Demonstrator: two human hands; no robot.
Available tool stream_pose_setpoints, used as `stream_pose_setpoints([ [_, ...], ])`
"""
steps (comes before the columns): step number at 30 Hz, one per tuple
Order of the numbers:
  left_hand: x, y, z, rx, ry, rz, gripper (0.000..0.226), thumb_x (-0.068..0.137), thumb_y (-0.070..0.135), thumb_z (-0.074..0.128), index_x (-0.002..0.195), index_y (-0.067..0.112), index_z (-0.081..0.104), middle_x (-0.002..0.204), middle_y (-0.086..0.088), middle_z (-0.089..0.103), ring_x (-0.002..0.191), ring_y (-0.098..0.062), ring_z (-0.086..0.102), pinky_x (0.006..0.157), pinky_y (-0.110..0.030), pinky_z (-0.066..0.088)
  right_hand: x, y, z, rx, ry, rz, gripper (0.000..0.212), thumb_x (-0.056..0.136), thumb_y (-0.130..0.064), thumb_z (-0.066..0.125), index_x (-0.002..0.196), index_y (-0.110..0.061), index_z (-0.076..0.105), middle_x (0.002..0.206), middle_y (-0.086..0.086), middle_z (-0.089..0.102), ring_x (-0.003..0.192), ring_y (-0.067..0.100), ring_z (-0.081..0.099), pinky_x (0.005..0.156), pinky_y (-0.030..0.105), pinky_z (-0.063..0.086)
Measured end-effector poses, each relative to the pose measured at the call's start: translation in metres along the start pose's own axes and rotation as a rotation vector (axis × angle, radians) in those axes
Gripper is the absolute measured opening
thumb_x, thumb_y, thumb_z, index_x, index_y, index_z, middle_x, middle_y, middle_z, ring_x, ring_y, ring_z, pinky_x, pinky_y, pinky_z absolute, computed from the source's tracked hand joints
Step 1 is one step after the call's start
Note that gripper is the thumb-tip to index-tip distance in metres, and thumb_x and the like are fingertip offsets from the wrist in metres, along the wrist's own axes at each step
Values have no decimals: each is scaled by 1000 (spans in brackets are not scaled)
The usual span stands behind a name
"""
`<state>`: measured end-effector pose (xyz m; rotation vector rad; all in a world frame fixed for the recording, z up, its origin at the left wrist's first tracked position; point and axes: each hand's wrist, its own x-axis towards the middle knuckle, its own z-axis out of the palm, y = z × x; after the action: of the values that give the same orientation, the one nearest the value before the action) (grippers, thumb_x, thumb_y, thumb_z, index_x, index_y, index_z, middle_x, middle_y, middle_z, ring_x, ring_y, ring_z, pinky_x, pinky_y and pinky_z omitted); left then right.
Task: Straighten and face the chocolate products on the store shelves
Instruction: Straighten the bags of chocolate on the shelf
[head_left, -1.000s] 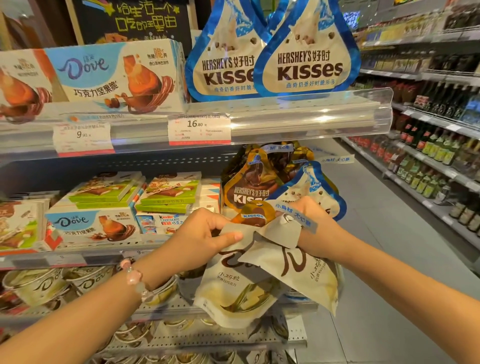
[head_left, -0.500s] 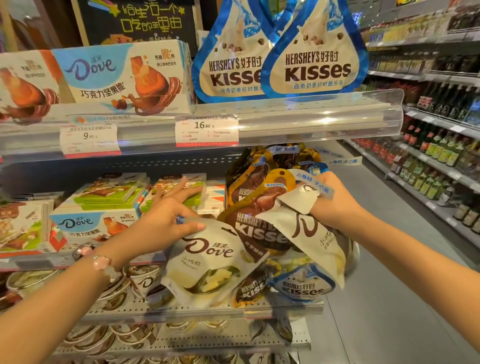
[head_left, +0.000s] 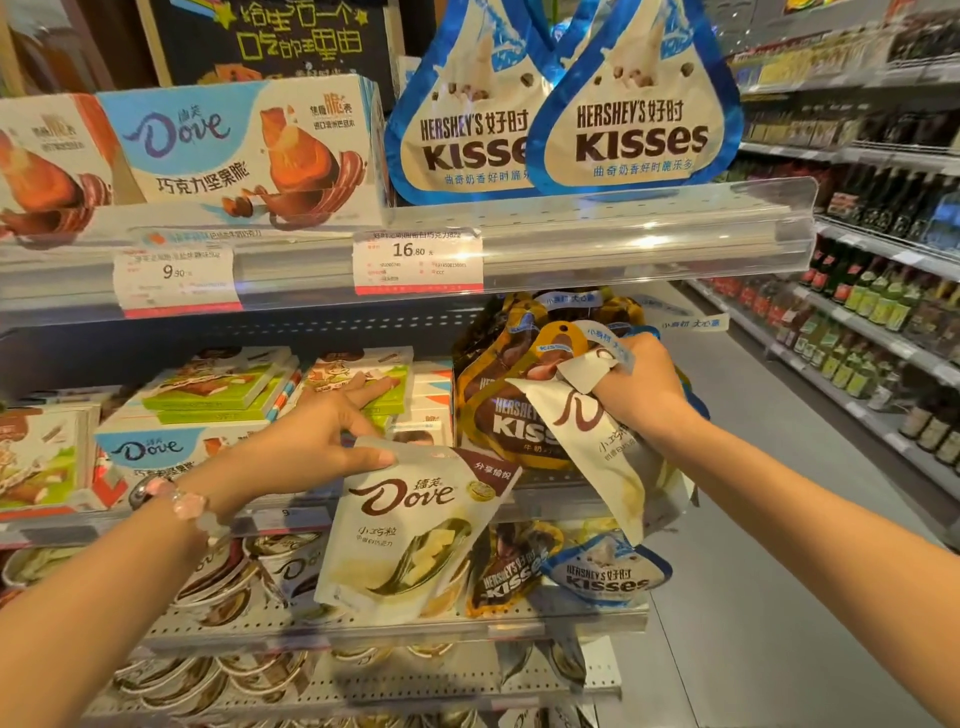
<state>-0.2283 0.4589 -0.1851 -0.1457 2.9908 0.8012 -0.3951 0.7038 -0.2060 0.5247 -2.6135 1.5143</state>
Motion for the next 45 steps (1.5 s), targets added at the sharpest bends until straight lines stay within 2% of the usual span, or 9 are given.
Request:
stream_pose_setpoints([
  [8, 1, -2, 2, 13, 1, -10, 14, 82, 25, 69, 75, 36, 74, 153, 15, 16, 142, -5, 4, 117, -43, 11, 0, -2, 18, 22, 48, -23, 29, 83, -23, 65, 62, -3, 58, 64, 15, 62, 61, 26, 55, 55, 34, 43],
  [12, 1, 0, 1, -32, 16, 0, 29, 81, 23, 70, 62, 45, 71, 152, 16, 17, 142, -4, 6, 117, -40, 13, 2, 0, 29, -22, 75, 15, 34, 84, -26, 65, 55, -10, 54, 54, 4, 53, 52, 18, 46, 49, 28, 36],
  [16, 2, 0, 2, -11, 12, -10, 18, 82, 24, 69, 74, 40, 73, 153, 15, 17, 142, -5, 5, 117, -43, 12, 4, 4, 34, -96, 66, 3, 36, 85, -20, 63, 51, -16, 50, 51, -1, 49, 50, 14, 43, 44, 25, 32],
  [19, 3, -2, 3, 18, 25, -13, 11, 82, 24, 68, 85, 33, 74, 153, 13, 19, 142, -6, 6, 117, -41, 10, 6, 4, 29, -61, 15, -17, 36, 84, -32, 66, 53, -17, 54, 52, -1, 54, 51, 15, 49, 44, 24, 32],
  [23, 2, -2, 2, -70, 62, -7, 9, 82, 22, 68, 83, 25, 76, 152, 8, 26, 142, -7, 13, 112, -33, 17, 4, 9, 24, -15, -66, -32, 36, 81, -50, 64, 84, -15, 64, 75, 2, 67, 71, 19, 63, 57, 31, 48],
  [28, -1, 2, -1, -116, 88, 36, 12, 81, 20, 69, 78, 29, 76, 150, 10, 29, 141, -7, 16, 115, -39, 18, 4, 12, 17, 27, -63, 7, 42, 89, -45, 55, 119, -18, 44, 100, 0, 57, 92, 19, 56, 73, 34, 47],
  [34, -2, 10, -7, -227, 139, 168, 10, 77, 18, 70, 83, 18, 78, 136, 19, 49, 134, 8, 26, 111, -32, 22, -5, 22, 9, 165, -92, 89, 30, 95, -32, 47, 121, -23, 33, 85, -10, 51, 71, 0, 50, 51, 17, 36],
  [41, 2, 43, 23, -407, 83, 227, 24, 71, 27, 69, 82, 8, 77, 130, 17, 54, 121, 3, 47, 102, -38, 42, -48, 32, 15, 359, 36, -21, 12, 95, -24, 49, 102, -24, 39, 104, 11, 60, 93, 24, 61, 70, 35, 53],
  [45, 10, 60, 49, -501, 17, 268, 10, 78, 6, 68, 82, 1, 75, 126, -6, 59, 117, -15, 55, 98, -38, 45, -69, 20, 15, 556, -58, -37, 8, 96, -26, 48, 92, -32, 47, 92, -4, 64, 79, 3, 66, 58, 11, 49],
])
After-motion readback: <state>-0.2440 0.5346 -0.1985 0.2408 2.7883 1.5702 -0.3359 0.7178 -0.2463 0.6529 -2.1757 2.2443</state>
